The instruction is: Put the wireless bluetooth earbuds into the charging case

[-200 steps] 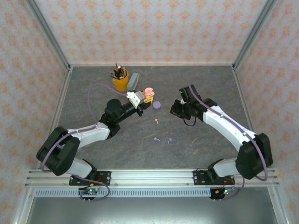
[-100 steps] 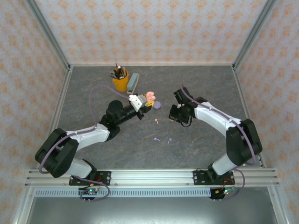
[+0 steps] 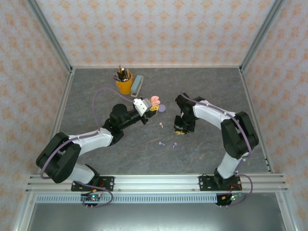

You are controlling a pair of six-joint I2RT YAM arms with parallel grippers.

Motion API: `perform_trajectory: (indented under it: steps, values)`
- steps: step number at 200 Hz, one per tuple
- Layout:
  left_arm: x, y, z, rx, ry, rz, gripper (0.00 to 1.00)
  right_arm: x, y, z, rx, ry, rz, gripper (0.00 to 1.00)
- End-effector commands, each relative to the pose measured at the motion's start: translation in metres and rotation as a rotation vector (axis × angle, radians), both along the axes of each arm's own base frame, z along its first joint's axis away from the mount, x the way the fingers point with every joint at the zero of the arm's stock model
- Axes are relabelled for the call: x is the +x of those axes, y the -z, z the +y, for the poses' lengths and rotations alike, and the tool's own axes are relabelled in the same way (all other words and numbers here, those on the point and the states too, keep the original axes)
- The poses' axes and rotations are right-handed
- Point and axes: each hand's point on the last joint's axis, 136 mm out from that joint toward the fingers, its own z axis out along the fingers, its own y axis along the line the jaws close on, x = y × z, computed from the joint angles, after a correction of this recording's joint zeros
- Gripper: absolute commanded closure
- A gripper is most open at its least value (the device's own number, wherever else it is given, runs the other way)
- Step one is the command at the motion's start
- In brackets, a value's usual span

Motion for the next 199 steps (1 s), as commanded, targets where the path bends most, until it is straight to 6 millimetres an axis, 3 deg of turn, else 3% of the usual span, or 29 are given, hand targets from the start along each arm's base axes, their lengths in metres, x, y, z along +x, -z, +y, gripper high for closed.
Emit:
perform_trajectory:
  steps: [1, 109, 160, 199]
  values:
    - [-0.008, -0.009, -0.003, -0.028, 0.017, -0.032, 1.00, -0.015, 0.004, -0.012, -0.068, -0.046, 0.097, 0.88]
    - [-0.013, -0.009, -0.008, -0.064, 0.039, -0.027, 1.00, 0.023, 0.039, -0.006, -0.173, -0.053, 0.144, 0.76]
    - [-0.013, -0.015, -0.010, -0.085, 0.047, -0.035, 1.00, 0.038, 0.025, -0.006, -0.170, -0.022, 0.057, 0.70]
    - [-0.014, -0.015, -0.012, -0.082, 0.050, -0.035, 1.00, 0.036, 0.014, -0.011, -0.156, 0.037, -0.017, 0.64]
